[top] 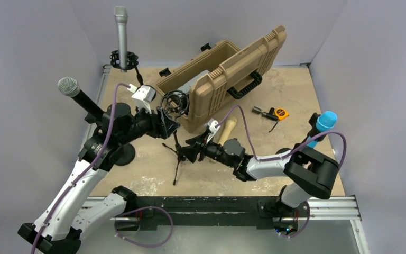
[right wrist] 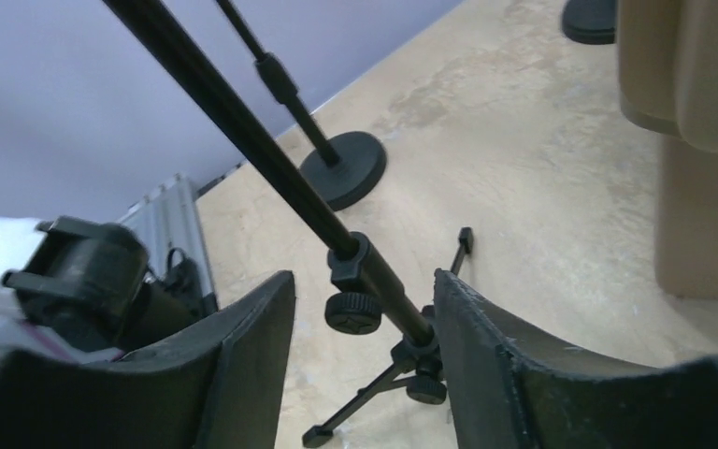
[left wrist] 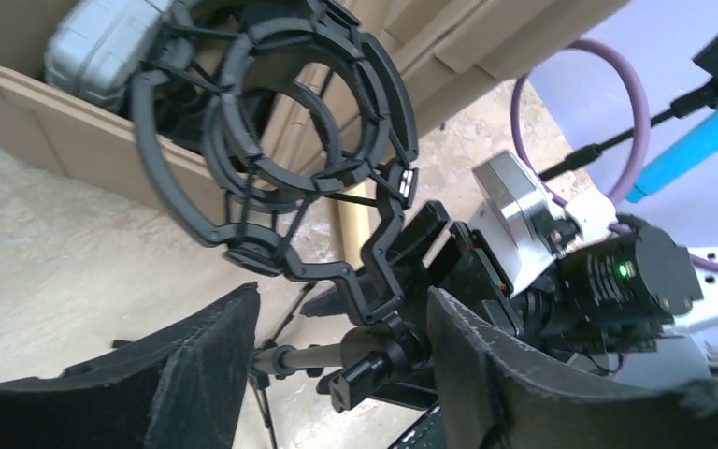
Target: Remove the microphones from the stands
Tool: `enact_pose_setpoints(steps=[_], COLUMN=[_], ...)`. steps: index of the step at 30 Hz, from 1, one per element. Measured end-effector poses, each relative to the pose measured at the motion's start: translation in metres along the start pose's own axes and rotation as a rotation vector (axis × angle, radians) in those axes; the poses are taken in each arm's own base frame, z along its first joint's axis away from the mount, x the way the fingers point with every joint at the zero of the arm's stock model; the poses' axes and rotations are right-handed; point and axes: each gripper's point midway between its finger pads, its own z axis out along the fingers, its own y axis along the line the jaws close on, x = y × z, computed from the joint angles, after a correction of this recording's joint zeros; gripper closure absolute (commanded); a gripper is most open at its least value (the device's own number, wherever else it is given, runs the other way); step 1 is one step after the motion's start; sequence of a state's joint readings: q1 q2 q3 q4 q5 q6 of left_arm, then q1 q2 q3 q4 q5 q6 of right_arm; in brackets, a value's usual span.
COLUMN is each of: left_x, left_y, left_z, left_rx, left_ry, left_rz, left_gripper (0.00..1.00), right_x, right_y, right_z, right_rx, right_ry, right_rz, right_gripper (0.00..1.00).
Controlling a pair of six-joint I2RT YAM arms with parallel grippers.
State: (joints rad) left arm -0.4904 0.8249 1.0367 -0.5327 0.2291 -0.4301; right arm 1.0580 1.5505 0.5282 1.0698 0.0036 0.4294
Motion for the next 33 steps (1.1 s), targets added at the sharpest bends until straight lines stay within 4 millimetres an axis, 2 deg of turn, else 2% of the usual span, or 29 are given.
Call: enact_pose_setpoints(steps=[5,13,18,26,33], left_x=[0.009,0.019,0.025,0.024,0.022], left_y=[-0.008,-0.015,-0.013,-0.011,-0.01], left_z=[0.005,0.004,0.003,-0.003,-0.004], left_rx=[0.07,0.124,0.116,0.092,0.083], left_ry=[0.025,0.027,0.027,-0.008,-0.016], left_rz=[-0.006,-0.027,-0.048,-0.052,-0.051], left_gripper=[0.48,0.56,0.58,0.58,0.58], right_x=[-0.001,0.027,0.028,0.01,0.01], right_y=[0.01,0.015,0.007,-0.002,-0.001], right_z=[-0.005,-0.015,-0.017,-0.003,0.002], right_rx=[-0.123,-0.233,-0.199,-0.151,-0.163], right_ry=[0.052,0.206,0.232,0.181,0.167], right_rz=[0.062,0.267,0.386,0.496,0.531], right_gripper=[0.28,0.31,0.32,0.44,0.55])
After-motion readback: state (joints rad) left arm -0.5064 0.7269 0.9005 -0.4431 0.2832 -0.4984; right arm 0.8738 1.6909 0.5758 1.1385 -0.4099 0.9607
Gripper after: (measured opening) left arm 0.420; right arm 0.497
